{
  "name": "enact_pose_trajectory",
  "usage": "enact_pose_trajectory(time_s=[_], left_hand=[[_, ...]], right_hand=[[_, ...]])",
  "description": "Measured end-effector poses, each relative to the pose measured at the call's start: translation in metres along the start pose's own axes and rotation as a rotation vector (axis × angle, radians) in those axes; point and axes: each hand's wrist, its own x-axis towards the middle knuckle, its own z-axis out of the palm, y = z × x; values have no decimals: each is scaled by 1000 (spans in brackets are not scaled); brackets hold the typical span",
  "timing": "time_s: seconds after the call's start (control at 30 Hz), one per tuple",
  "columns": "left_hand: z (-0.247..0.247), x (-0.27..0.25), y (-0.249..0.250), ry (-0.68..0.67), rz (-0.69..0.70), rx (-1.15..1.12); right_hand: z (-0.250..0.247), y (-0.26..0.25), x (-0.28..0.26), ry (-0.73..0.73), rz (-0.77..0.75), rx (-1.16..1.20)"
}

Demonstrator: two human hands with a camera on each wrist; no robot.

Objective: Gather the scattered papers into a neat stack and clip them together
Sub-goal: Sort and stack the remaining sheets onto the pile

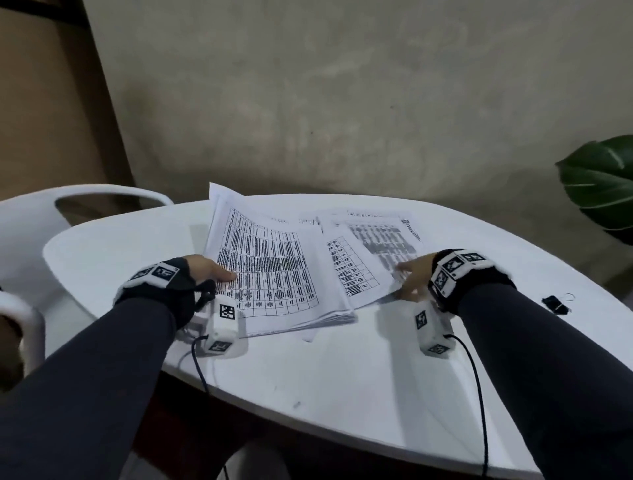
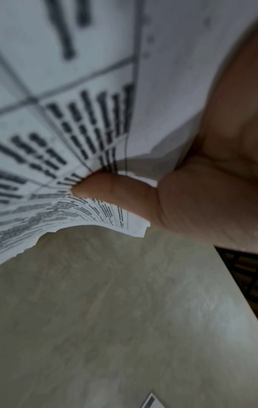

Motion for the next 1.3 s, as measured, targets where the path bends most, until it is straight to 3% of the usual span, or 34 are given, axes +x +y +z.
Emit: enact_pose_trajectory(time_s=[0.17, 0.3, 0.47, 0.53, 0.67, 0.83, 0.97, 1.0, 1.07, 1.13, 1.2, 1.3], left_hand=[[-3, -5, -3, -17, -1, 60], [-1, -13, -1, -37, -13, 27], [8, -19, 5, -12, -9, 31], [13, -18, 8, 7, -2, 18], [21, -18, 12, -8, -3, -26], [4, -6, 6, -30, -19, -88], [-4, 63, -18, -18, 13, -189], [-4, 77, -23, -31, 13, -185], [-3, 60, -15, -40, 24, -152], [0, 47, -11, -39, 18, -117], [1, 37, -10, -40, 27, -83], [5, 49, -12, -42, 60, -101]], right_hand=[[-9, -22, -4, 100, -84, -15], [-6, -15, -9, 195, 32, 134], [-6, -22, -20, -77, -10, 115], [-15, -29, -23, -62, -34, 237], [-1, -30, -4, 165, 20, 404], [-14, -19, 0, 186, 73, 495], [-31, -14, 11, 681, 88, 912], [-31, -14, 11, 745, 84, 1033], [-27, -14, 13, 650, 164, 1068], [-15, -9, 14, 408, 314, 877], [-6, -6, 15, 224, 339, 700], [-5, -4, 25, 180, 302, 600]])
